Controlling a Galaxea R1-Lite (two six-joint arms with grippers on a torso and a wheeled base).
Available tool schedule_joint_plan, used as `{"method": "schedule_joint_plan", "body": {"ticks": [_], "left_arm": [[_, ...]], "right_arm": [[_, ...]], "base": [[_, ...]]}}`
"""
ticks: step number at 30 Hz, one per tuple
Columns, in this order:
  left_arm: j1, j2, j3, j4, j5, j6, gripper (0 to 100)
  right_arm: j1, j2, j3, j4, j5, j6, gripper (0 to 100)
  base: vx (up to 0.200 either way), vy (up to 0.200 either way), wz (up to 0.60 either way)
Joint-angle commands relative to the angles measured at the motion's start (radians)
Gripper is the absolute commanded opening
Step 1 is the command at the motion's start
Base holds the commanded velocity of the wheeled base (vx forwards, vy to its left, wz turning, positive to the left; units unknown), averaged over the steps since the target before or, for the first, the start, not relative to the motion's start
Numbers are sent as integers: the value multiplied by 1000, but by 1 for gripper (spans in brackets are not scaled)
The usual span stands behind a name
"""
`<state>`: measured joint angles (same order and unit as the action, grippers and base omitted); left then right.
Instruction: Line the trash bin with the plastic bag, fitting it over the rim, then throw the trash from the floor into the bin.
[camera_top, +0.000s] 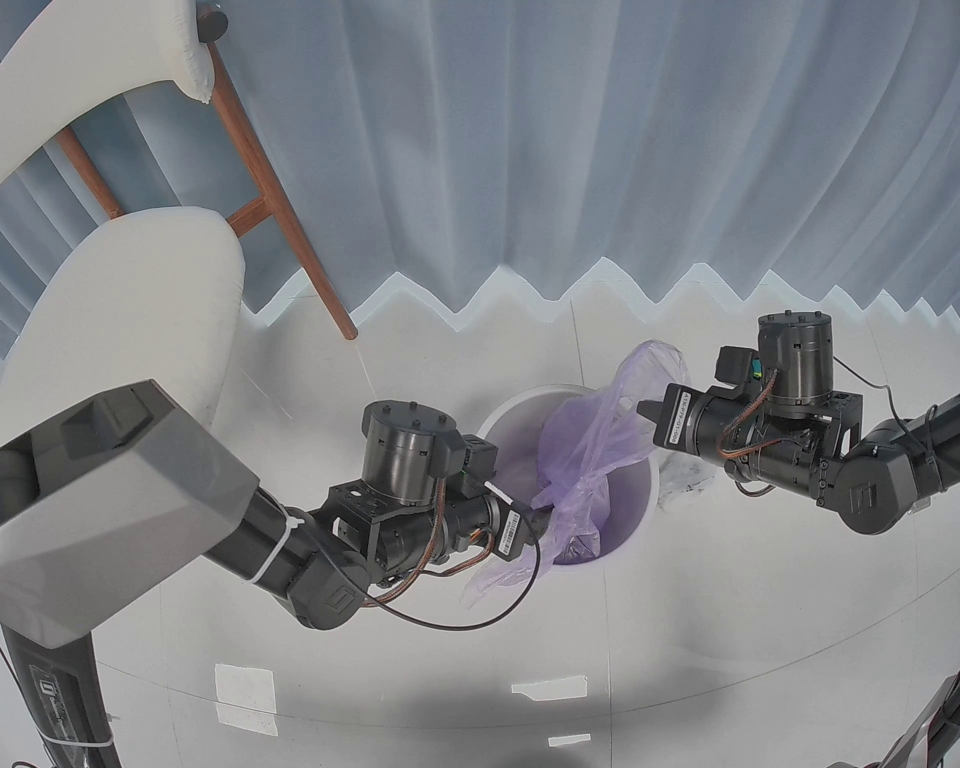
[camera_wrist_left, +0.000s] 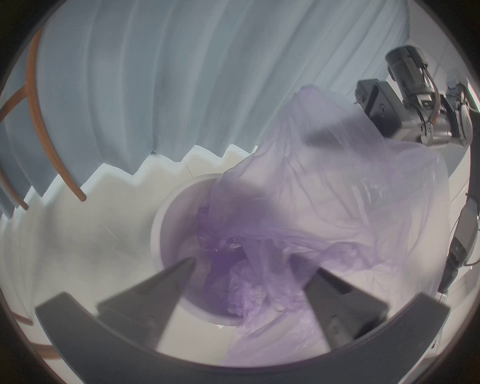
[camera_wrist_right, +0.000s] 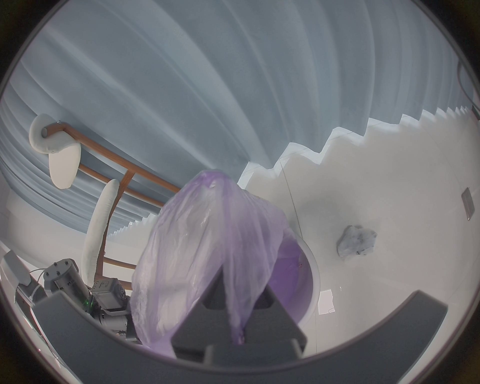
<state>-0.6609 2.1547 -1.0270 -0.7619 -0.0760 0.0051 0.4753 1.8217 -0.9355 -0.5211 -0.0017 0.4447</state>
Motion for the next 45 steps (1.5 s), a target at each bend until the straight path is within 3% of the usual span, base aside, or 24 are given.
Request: {"method": "schedule_joint_plan", "body": {"ticks": [1, 10, 14, 18, 19, 22, 27, 31, 33, 36, 40, 45], "left_arm": [[-8, 25, -2, -20, -5, -31, 0], [-11, -98, -56, 12, -59, -117, 0], [30, -159, -127, 113, -68, -117, 0], [58, -205, -182, 243, -56, -117, 0], [63, -223, -217, 354, -25, -119, 0], [79, -222, -274, 472, -8, -125, 0], [76, -134, -372, 475, 1, -220, 0], [76, -111, -383, 477, -8, -338, 0], [78, -114, -361, 472, -4, -344, 0], [79, -127, -346, 472, -2, -329, 0], [104, -144, -370, 484, -7, -221, 0], [89, -142, -372, 487, -2, -214, 0]], "right_arm": [[-1, -9, 6, 0, 0, 2, 0], [-30, -27, 18, -2, 26, 0, 0], [-87, -44, 35, -22, 134, -17, 0], [-161, -41, 52, -28, 258, -87, 0], [-216, -27, 43, -25, 325, -132, 0], [-262, 21, 3, -20, 370, -149, 0], [-313, 88, -54, -14, 434, -153, 0], [-308, 90, -46, -13, 442, -153, 0], [-294, 90, -19, -19, 437, -158, 0], [-281, 87, 12, -25, 436, -165, 0], [-276, 76, 53, -27, 436, -204, 0], [-271, 79, 57, -27, 434, -207, 0]], "base": [[0, 0, 0], [0, 0, 0], [0, 0, 0], [0, 0, 0], [0, 0, 0], [0, 0, 0], [0, 0, 0], [0, 0, 0], [0, 0, 0], [0, 0, 0], [100, 0, 0], [200, 0, 0]]}}
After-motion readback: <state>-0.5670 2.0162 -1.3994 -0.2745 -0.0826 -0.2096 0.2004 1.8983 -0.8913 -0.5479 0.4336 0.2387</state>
